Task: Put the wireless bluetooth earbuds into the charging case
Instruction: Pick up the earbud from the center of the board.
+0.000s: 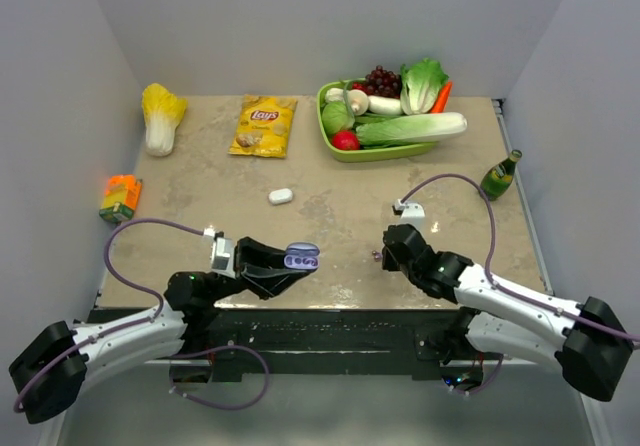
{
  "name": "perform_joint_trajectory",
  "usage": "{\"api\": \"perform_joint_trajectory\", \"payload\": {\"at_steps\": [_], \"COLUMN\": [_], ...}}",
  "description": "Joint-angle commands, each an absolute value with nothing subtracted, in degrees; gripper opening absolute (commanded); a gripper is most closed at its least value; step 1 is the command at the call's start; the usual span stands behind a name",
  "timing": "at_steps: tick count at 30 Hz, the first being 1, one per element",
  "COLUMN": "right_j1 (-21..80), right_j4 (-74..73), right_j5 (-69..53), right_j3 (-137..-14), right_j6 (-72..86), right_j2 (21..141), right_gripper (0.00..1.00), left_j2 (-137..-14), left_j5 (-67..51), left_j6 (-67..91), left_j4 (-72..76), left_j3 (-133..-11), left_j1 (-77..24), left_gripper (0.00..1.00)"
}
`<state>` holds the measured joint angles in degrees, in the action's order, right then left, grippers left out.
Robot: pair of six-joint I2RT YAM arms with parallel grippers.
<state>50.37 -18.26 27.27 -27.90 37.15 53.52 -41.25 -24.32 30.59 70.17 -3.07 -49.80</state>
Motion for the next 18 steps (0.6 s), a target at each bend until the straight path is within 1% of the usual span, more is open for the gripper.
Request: {"api": "perform_joint_trajectory", "payload": {"at_steps": [1,6,9,18], "right_j1": [46.41,44.38,44.21,44.12], "right_j4": [-9.34,-6.51,-5.36,-4.40], "right_j5": [21.82,19.78,19.51,18.90], "right_j3": [-26.64,-25.75,-25.58,-25.14], "right_j6": [43.59,45.61,46.32,46.50], "right_j2": [57.74,64.50,66.53,67.94], "right_gripper": [0.00,0.00,0.00,0.00], "left_j2": [-41.31,-40.35,-39.47,-39.11], "left_j5": [-18.46,-17.40,-17.05,-16.87], "left_j6": [27.87,27.51,27.51,27.51], "left_j4": [82.27,81.74,81.74,81.12], "left_j3": [-0.70,0.00,2.19,2.90], "left_j1": [-52.64,-53.53,-53.53,-53.53], "left_gripper": [0.00,0.00,0.00,0.00]}}
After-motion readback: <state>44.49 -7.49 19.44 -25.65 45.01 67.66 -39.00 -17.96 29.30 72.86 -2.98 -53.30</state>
